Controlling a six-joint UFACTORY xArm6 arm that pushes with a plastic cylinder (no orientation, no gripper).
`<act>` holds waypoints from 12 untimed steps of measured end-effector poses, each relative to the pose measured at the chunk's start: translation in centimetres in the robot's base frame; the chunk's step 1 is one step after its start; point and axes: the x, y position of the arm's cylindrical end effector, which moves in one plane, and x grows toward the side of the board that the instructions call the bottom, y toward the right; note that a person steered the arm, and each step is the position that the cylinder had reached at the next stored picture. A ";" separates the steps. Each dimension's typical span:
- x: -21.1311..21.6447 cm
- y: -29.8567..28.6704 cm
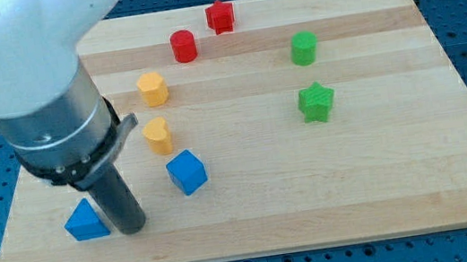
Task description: Move blue triangle towards center left
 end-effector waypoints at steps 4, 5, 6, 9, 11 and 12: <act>-5.5 -4.9; -6.4 -5.5; -3.7 -5.6; -5.0 -10.3; -4.9 -10.7; -3.0 -10.9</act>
